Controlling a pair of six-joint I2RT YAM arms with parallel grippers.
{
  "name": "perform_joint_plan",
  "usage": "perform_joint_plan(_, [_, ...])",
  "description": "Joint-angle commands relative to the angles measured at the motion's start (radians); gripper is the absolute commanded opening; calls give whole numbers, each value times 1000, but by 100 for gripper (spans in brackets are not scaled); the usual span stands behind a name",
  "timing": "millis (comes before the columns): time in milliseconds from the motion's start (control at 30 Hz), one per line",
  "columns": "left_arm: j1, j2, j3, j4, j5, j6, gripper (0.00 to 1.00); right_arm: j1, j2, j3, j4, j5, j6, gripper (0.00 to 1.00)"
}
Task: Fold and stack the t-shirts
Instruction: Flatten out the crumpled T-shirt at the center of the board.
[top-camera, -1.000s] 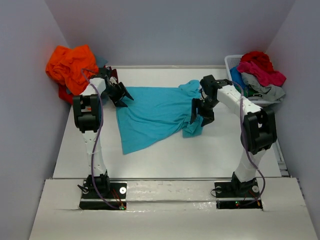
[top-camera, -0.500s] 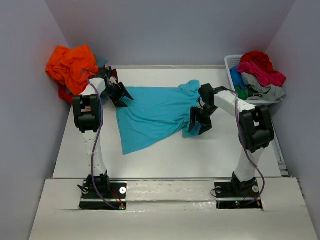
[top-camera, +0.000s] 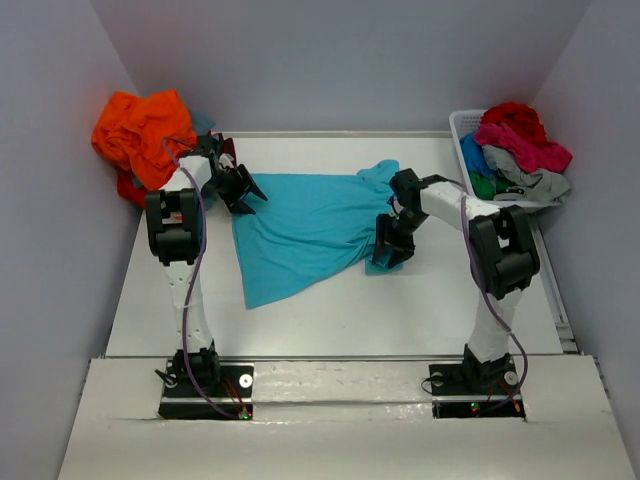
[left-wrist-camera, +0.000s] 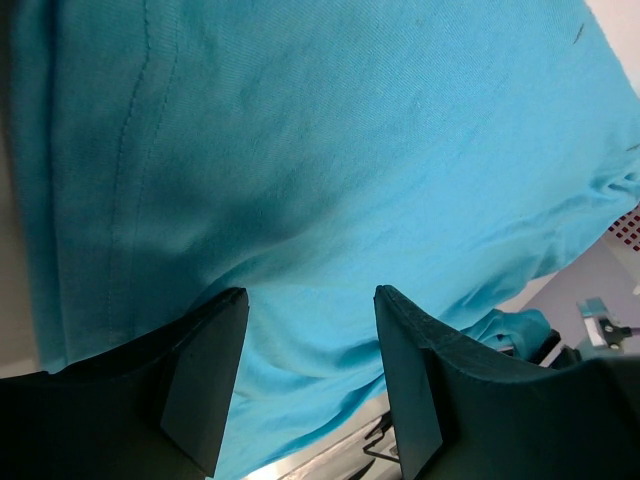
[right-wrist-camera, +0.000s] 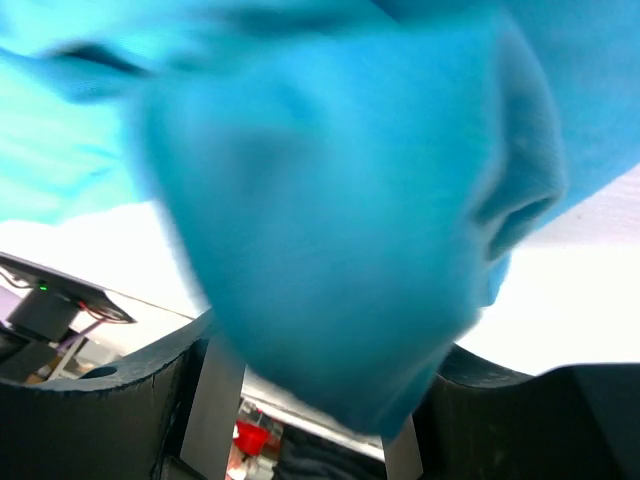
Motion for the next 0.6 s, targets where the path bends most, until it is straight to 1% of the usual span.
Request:
perform_joint_plan(0, [61,74,-27,26,-155,26,67,13,-10,103,-15,13,14,55])
perform_joint_plan(167, [61,72,-25,26,-155,26,67,13,-11,90,-8,7,23,53])
perform_joint_plan(300, [61,72,-25,26,-157,26,67,13,-13,61,5,2,24,43])
perform_joint_plan(333, [61,71,-25,26,-155,26,67,13,-16,55,6,4,24,35])
perform_joint_plan(367, [61,71,-25,26,-155,26,67,13,-17,52,5,5,23,29])
perform_joint_plan(400, [61,71,-25,26,-154,26,67,13,-19,47,2,8,20,18])
perform_joint_plan(500, [61,69,-25,26,-155,28,67,13,-36,46,-17,31,18,7])
perform_joint_plan(567, [61,67,-27,24,-157,28,67,13,-65,47,-30,53,20,7])
